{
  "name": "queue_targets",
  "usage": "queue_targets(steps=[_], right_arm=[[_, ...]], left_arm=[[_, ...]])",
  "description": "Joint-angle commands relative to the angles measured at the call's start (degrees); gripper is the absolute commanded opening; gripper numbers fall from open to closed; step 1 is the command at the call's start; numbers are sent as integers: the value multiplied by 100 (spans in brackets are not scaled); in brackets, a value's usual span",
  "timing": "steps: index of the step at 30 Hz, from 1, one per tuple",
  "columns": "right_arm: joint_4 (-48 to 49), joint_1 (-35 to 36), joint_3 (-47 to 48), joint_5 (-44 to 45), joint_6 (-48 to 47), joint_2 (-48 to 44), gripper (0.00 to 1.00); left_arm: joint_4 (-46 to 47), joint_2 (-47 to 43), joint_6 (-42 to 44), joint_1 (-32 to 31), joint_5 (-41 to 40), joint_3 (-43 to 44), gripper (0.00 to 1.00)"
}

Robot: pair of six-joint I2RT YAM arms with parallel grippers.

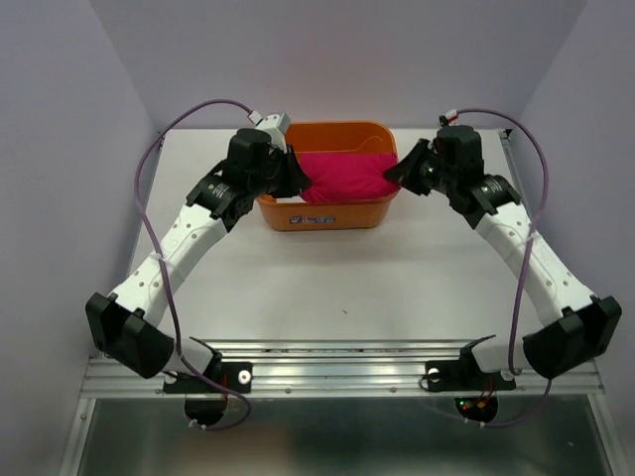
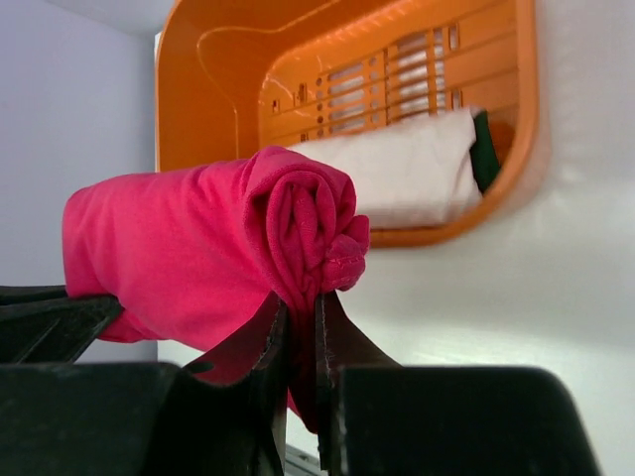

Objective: Roll the t-shirts
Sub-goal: Place the T-shirt in the bin.

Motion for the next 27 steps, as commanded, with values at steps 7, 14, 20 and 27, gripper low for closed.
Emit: queue_targets(steps=[7,14,20,27], right_arm=[[225,-25,2224,203,-813,2117,1],[330,-25,3262,265,-1042,3453,1],[286,-25,4026,265,-1156,4533,1],[76,-25,4704,326,-1297,5520,1]], left_arm=[[-272,1164,789,935,-472,1786,0],[-131,2253,983,1226,-447,2543,0],[-35,3132,1141,1323,-446,3035,0],[-70,4178,1220,1411,-552,3518,0]])
